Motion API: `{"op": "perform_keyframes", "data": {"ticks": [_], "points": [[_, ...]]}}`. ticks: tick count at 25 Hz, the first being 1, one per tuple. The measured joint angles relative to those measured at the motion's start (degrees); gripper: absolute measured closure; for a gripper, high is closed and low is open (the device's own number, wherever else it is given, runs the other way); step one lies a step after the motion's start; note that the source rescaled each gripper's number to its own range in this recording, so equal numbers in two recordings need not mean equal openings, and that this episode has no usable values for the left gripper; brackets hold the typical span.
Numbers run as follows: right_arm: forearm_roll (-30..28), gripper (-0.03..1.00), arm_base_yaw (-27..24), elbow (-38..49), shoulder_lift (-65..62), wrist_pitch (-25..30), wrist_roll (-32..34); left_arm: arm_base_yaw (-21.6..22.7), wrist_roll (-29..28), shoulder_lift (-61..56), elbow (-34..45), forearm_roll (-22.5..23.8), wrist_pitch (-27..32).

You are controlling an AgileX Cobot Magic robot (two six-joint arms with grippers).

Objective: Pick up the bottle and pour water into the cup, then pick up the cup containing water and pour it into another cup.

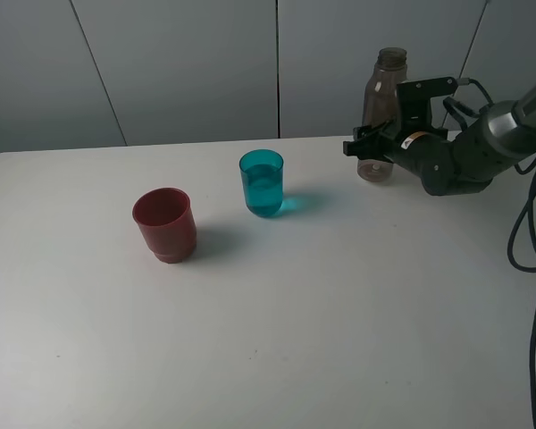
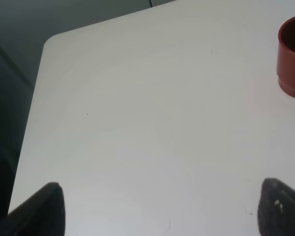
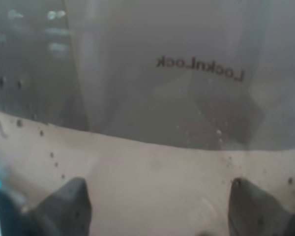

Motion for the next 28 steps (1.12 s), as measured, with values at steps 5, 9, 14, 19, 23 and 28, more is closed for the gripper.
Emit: {"op": "perform_keyframes", "data": {"ticks": [5, 9, 14, 19, 23, 28], "points": [[0.0, 0.97, 0.0, -0.2, 0.0, 2.2, 0.0, 0.0, 0.0, 0.0, 0.0, 0.0, 0.0], [0.0, 0.97, 0.0, -0.2, 0.0, 2.6, 0.0, 0.0, 0.0, 0.0, 0.0, 0.0, 0.0], [0.0, 0.70, 0.0, -0.2, 0.0, 2.6, 0.1, 0.0, 0.0, 0.0, 0.0, 0.0, 0.0], [0.0, 0.25, 0.0, 0.2, 0.0, 2.6, 0.1, 0.0, 0.0, 0.0, 0.0, 0.0, 0.0], [0.0, 0.03, 0.0, 2.4, -0.1, 2.6, 0.1, 0.0, 0.0, 0.0, 0.0, 0.0, 0.0], [0.1, -0.02, -0.1, 6.6, -4.1, 2.6, 0.0, 0.0, 0.0, 0.0, 0.0, 0.0, 0.0]]}}
